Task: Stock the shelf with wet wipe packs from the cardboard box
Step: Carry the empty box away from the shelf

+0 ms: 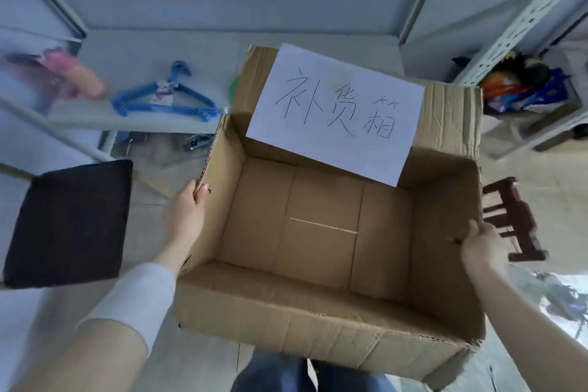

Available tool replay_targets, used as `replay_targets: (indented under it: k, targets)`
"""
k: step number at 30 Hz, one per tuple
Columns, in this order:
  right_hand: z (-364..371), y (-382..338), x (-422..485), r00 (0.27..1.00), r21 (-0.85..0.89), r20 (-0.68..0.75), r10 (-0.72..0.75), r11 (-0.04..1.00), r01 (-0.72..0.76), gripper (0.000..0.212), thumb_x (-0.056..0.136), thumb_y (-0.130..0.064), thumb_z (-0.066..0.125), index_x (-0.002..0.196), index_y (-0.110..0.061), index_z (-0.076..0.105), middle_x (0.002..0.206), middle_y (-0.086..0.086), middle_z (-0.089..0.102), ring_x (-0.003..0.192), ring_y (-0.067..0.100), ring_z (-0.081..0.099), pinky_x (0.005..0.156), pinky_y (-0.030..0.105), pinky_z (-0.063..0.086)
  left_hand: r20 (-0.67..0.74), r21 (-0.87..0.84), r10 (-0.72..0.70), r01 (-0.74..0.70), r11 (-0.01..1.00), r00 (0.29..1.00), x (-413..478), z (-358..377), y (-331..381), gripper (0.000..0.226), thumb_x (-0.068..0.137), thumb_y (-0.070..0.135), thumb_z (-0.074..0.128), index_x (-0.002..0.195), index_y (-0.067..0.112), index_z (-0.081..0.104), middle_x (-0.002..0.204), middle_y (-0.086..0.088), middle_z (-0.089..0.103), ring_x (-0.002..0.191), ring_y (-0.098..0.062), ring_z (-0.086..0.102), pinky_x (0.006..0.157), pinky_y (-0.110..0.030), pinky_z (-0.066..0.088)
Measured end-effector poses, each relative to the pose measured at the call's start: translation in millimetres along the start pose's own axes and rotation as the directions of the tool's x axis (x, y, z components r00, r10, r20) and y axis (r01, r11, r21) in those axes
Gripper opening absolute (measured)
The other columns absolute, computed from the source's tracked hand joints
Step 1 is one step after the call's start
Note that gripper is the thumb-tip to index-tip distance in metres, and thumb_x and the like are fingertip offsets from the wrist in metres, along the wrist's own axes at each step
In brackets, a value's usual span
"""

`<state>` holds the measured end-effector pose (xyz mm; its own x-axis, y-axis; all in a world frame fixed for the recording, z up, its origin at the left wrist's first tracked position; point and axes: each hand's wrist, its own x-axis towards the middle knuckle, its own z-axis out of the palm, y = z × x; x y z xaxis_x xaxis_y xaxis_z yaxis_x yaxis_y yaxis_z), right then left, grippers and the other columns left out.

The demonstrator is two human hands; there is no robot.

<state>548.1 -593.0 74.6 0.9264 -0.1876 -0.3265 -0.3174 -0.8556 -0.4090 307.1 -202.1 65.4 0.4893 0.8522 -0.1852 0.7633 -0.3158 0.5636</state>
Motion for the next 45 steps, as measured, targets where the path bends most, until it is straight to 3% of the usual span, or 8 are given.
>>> replay_targets:
  k: [4, 9, 15, 21, 29, 34, 39, 45]
  targets:
    - [35.8, -76.8, -16.1, 0.970, -0.029, 0.111, -0.217, 0.975, 0.221, 0.034, 0.099, -0.024, 0.040, 0.114, 0.004, 0.054, 0.111, 0.033, 0.058, 0.107, 0.048, 0.052, 0.083, 0.044, 0.040, -0.179, 0.123, -0.125, 0.148, 0.981, 0.976, -22.9, -57.4, -57.9, 0.029, 0.099, 0.031, 0.036, 0.096, 0.008, 0.054, 0.076, -0.009, 0.058, 0.064, -0.025, 0.049, 0.056, -0.033, 0.034]
    - [75.9, -164.7, -37.2, 0.849, -0.070, 0.276, -0.450, 0.872, 0.485, 0.032, 0.098, -0.019, 0.042, 0.116, 0.006, 0.054, 0.110, 0.032, 0.060, 0.102, 0.045, 0.057, 0.076, 0.039, 0.041, -0.303, 0.133, -0.320, 0.372, 0.919, 0.898, -49.0, -104.1, -108.1, 0.028, 0.099, 0.031, 0.033, 0.096, 0.009, 0.050, 0.078, -0.008, 0.057, 0.077, -0.035, 0.058, 0.065, -0.038, 0.041]
    - [129.1, -275.0, -61.4, 0.669, -0.058, 0.432, -0.604, 0.722, 0.690, 0.038, 0.100, -0.023, 0.039, 0.126, 0.003, 0.051, 0.118, 0.028, 0.059, 0.108, 0.043, 0.055, 0.084, 0.040, 0.044, -0.438, -0.087, -0.547, 0.572, 0.815, 0.713, -79.1, -130.5, -135.4, 0.038, 0.099, 0.031, 0.033, 0.117, 0.006, 0.055, 0.098, -0.020, 0.063, 0.088, -0.037, 0.059, 0.079, -0.042, 0.045]
    - [193.4, -382.1, -109.1, 0.482, -0.051, 0.516, -0.708, 0.537, 0.842, 0.039, 0.100, -0.023, 0.039, 0.121, 0.005, 0.053, 0.117, 0.034, 0.057, 0.110, 0.049, 0.052, 0.091, 0.048, 0.041, -0.483, -0.244, -0.702, 0.689, 0.682, 0.524, -103.6, -154.8, -164.0, 0.031, 0.099, 0.033, 0.036, 0.102, 0.009, 0.054, 0.085, -0.018, 0.062, 0.076, -0.034, 0.055, 0.067, -0.035, 0.037]
    - [296.0, -497.3, -207.7, 0.173, 0.044, 0.573, -0.801, 0.241, 0.969, 0.037, 0.101, -0.022, 0.034, 0.115, 0.005, 0.055, 0.109, 0.032, 0.061, 0.106, 0.046, 0.054, 0.083, 0.042, 0.040, -0.509, -0.437, -0.826, 0.753, 0.491, 0.243, -100.9, -167.5, -219.0, 0.027, 0.098, 0.032, 0.036, 0.093, 0.010, 0.051, 0.083, -0.022, 0.061, 0.072, -0.035, 0.052, 0.063, -0.035, 0.035]
    - [339.9, -547.6, -253.1, 0.109, 0.033, 0.599, -0.793, 0.161, 0.986, 0.041, 0.101, -0.024, 0.032, 0.127, 0.003, 0.049, 0.117, 0.031, 0.058, 0.113, 0.047, 0.050, 0.088, 0.044, 0.040, -0.470, -0.509, -0.871, 0.763, 0.399, 0.142, -80.5, -176.1, -243.2, 0.029, 0.098, 0.032, 0.037, 0.094, 0.007, 0.051, 0.086, -0.025, 0.061, 0.083, -0.043, 0.057, 0.065, -0.039, 0.037]
    - [374.5, -584.9, -284.8, 0.044, 0.079, 0.607, -0.793, 0.115, 0.990, 0.037, 0.102, -0.023, 0.033, 0.110, 0.003, 0.057, 0.102, 0.025, 0.065, 0.099, 0.040, 0.057, 0.067, 0.033, 0.031, -0.423, -0.565, -0.904, 0.760, 0.320, 0.066, -57.9, -183.3, -259.3, 0.029, 0.098, 0.032, 0.037, 0.094, 0.007, 0.051, 0.086, -0.025, 0.061, 0.083, -0.042, 0.056, 0.066, -0.039, 0.038]
    - [423.4, -632.0, -315.4, -0.060, 0.137, 0.649, -0.758, 0.040, 0.990, 0.035, 0.101, -0.022, 0.034, 0.106, 0.005, 0.056, 0.102, 0.026, 0.064, 0.101, 0.042, 0.055, 0.071, 0.036, 0.034, -0.376, -0.617, -0.925, 0.761, 0.202, -0.060, -24.7, -181.2, -270.1, 0.029, 0.098, 0.032, 0.038, 0.091, 0.007, 0.050, 0.086, -0.027, 0.060, 0.085, -0.044, 0.056, 0.069, -0.042, 0.040]
